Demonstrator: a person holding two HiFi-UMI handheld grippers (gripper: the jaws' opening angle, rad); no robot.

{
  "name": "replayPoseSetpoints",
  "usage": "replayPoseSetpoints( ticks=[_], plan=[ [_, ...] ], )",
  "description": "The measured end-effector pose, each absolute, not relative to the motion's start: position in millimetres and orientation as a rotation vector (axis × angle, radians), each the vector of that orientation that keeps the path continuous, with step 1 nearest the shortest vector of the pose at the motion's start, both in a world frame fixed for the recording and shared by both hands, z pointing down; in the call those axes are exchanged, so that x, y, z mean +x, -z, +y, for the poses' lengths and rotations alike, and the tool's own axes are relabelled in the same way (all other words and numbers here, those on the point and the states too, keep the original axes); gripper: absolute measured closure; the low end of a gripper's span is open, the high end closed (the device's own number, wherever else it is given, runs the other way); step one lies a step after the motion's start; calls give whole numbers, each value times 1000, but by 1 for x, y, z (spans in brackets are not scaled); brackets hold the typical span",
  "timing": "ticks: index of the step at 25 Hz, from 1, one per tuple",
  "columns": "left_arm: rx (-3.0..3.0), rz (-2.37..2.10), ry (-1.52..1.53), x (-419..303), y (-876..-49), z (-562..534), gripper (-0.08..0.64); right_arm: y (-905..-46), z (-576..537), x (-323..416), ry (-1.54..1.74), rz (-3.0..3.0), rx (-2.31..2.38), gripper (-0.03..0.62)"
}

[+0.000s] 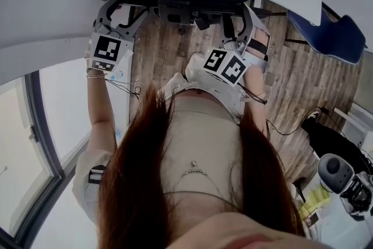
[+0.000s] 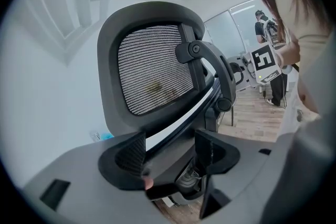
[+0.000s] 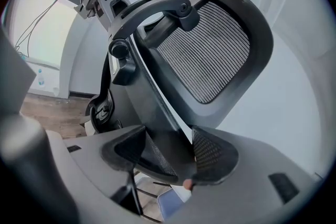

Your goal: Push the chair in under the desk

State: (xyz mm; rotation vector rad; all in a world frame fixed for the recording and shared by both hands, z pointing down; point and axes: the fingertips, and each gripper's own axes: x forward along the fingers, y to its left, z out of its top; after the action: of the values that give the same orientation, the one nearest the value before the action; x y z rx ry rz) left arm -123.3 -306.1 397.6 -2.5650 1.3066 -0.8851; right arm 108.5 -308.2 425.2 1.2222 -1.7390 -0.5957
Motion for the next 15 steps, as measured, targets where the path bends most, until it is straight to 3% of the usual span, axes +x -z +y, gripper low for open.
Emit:
replayPoseSetpoints(
  ticks=[15],
  plan=[
    [-2569, 1303, 877, -123, -396, -312, 272, -422, -314, 108, 584, -1746, 1241, 311]
  ],
)
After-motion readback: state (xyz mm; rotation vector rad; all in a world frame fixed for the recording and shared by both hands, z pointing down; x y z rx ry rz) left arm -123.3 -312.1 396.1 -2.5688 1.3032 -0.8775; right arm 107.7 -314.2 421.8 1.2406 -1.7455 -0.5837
